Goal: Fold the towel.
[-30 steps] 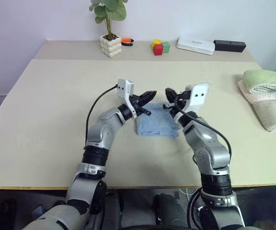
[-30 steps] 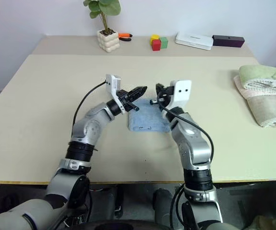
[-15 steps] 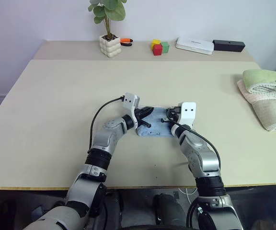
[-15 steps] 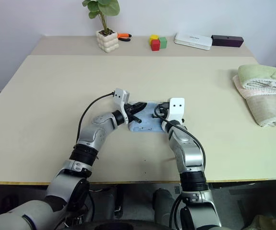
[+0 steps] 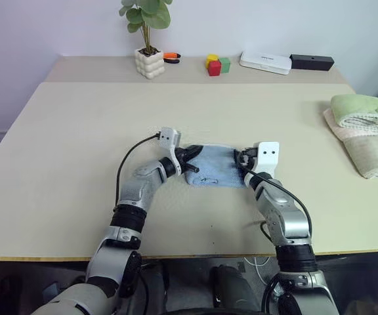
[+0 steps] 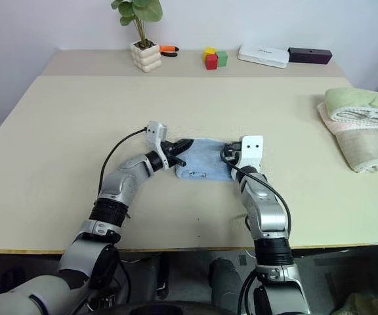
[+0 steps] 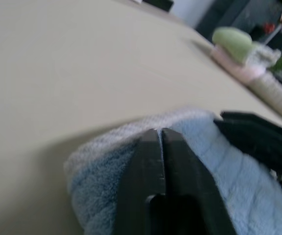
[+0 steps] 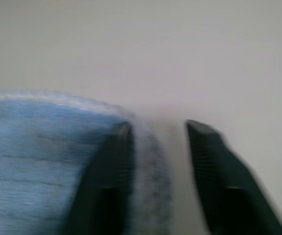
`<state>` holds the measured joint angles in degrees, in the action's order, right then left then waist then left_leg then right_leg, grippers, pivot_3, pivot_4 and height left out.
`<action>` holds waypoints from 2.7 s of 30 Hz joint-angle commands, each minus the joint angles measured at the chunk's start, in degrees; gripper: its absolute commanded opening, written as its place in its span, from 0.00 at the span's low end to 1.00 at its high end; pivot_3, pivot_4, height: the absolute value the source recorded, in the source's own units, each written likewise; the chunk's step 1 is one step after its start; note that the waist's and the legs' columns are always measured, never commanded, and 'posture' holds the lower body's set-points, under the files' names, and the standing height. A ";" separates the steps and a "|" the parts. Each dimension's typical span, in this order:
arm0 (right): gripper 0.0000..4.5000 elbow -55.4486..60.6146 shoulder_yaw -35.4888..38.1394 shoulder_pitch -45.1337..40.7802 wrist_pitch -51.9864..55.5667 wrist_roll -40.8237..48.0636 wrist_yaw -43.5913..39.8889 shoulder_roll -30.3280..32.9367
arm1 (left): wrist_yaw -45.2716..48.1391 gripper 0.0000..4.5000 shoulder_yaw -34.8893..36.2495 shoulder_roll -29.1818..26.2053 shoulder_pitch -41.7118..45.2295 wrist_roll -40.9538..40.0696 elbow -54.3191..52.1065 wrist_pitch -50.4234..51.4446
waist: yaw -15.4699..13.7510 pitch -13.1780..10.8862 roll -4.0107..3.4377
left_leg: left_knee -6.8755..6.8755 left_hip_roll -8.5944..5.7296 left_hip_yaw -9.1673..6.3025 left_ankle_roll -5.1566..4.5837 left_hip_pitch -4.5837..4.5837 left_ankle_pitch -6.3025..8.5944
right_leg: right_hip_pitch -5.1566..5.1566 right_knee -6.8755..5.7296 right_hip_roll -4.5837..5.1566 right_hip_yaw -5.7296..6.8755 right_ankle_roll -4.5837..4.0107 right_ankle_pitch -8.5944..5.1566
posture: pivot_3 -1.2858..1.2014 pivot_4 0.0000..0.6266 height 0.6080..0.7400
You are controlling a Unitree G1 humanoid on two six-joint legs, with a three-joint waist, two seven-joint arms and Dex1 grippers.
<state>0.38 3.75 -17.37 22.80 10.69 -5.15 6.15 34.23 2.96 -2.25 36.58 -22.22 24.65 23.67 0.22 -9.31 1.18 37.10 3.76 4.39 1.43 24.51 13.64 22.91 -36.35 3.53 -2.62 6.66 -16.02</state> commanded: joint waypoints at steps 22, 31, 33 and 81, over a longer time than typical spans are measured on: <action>1.00 7.31 13.12 -7.32 21.57 26.47 -21.92 17.24 | 20.24 0.99 3.94 -23.96 -2.01 -6.44 -15.85 1.39 | 0.36 -0.04 -0.05 | -0.06 0.07 0.07 0.02 0.05 -0.01 | 0.10 -0.02 -0.01 -0.01 0.11 0.01 | 0.52 0.24 0.96; 1.00 11.38 14.60 -2.08 38.71 33.99 -16.58 18.29 | 40.63 0.99 6.39 -32.83 -10.35 -14.20 -21.11 -0.71 | 0.87 -0.04 -0.06 | -0.13 0.11 0.15 0.01 0.06 0.00 | 0.21 -0.02 0.03 -0.05 -0.10 -0.08 | 0.52 0.24 0.96; 1.00 10.54 14.10 -1.89 39.65 33.91 -14.80 16.60 | 42.26 0.99 7.36 -35.02 -11.73 -15.40 -21.71 0.41 | 0.78 -0.04 -0.06 | -0.13 0.11 0.15 0.00 0.06 0.00 | 0.22 -0.03 0.03 -0.05 -0.09 -0.08 | 0.52 0.24 0.96; 0.01 34.02 44.25 9.01 31.44 54.45 27.99 -3.12 | 43.55 1.00 1.75 -23.04 -2.25 -8.25 -1.31 -16.11 | 0.57 -0.02 -0.07 | -0.09 0.10 0.08 -0.01 0.23 0.00 | 0.36 -0.08 -0.05 -0.05 0.09 0.02 | 0.52 0.24 0.96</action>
<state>29.18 47.04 -9.35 57.03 61.18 17.38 5.19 76.45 4.80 -25.38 32.64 -31.09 21.79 9.84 0.80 -9.33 1.10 37.00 3.87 4.42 1.42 24.74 13.64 23.29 -36.44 3.44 -2.65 6.75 -16.01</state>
